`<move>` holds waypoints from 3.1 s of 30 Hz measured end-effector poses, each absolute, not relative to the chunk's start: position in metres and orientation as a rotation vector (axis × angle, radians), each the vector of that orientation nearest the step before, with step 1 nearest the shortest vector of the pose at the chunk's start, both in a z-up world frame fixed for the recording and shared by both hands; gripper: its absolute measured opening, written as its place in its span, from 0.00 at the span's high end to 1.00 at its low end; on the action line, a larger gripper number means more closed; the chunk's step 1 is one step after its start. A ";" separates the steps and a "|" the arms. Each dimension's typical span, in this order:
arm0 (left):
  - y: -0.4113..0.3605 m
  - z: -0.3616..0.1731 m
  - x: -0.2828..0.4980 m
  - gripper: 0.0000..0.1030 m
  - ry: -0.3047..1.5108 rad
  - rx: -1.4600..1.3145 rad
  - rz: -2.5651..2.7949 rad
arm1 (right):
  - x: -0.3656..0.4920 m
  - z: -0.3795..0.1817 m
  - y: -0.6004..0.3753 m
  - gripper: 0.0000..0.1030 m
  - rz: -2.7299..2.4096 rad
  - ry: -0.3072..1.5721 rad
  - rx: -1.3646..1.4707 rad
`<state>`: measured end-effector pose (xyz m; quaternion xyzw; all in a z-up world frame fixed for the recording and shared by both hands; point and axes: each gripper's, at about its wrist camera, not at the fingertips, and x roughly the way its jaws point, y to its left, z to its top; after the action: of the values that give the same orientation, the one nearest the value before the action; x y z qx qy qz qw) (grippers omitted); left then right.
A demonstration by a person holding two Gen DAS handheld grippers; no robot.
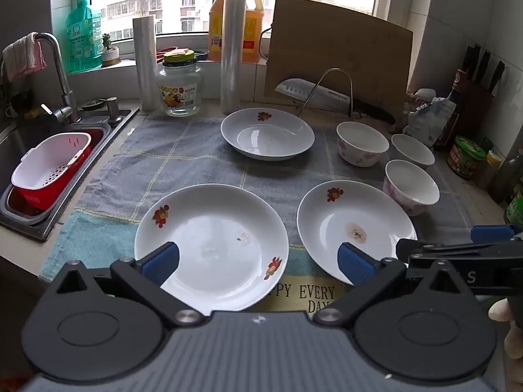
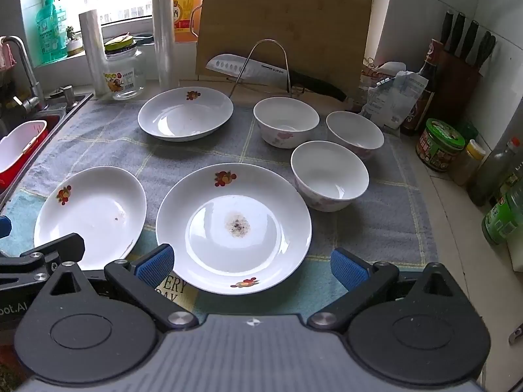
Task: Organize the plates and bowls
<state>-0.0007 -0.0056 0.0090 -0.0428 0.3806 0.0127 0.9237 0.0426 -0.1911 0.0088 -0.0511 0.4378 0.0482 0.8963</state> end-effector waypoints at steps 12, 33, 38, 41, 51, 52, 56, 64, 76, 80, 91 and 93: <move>-0.007 0.013 0.000 0.01 0.776 -0.087 0.027 | 0.042 0.013 -0.193 0.00 0.104 0.901 -0.106; -0.004 0.014 -0.004 0.01 0.760 -0.093 0.032 | 0.040 0.015 -0.189 0.00 0.107 0.892 -0.106; -0.004 0.015 -0.004 0.01 0.759 -0.094 0.031 | 0.039 0.015 -0.190 0.00 0.105 0.890 -0.105; -0.004 0.015 -0.004 0.01 0.758 -0.093 0.030 | 0.039 0.016 -0.190 0.00 0.105 0.888 -0.106; -0.005 0.017 -0.005 0.01 0.752 -0.092 0.030 | 0.037 0.018 -0.192 0.00 0.104 0.881 -0.106; -0.006 0.018 -0.006 0.01 0.752 -0.091 0.030 | 0.037 0.018 -0.192 0.00 0.104 0.880 -0.106; -0.006 0.018 -0.006 0.01 0.751 -0.091 0.030 | 0.036 0.019 -0.193 0.00 0.106 0.878 -0.104; -0.010 0.019 -0.010 0.01 0.738 -0.090 0.028 | 0.032 0.020 -0.197 0.00 0.112 0.865 -0.105; -0.017 0.023 -0.033 0.01 0.644 -0.104 0.006 | 0.020 0.026 -0.207 0.00 0.194 0.782 -0.083; -0.016 0.025 -0.038 0.01 0.619 -0.106 0.001 | 0.018 0.027 -0.208 0.00 0.247 0.744 -0.078; 0.008 0.010 -0.043 0.01 0.606 -0.115 -0.040 | 0.015 0.008 -0.198 0.00 0.394 0.720 -0.027; 0.017 0.004 -0.043 0.01 0.619 -0.121 -0.049 | 0.015 0.002 -0.191 0.00 0.404 0.719 -0.028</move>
<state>-0.0427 0.0169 0.0039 -0.0597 0.3045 -0.0242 0.9503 0.0148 -0.1909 0.0024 -0.0135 0.3494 0.1962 0.9161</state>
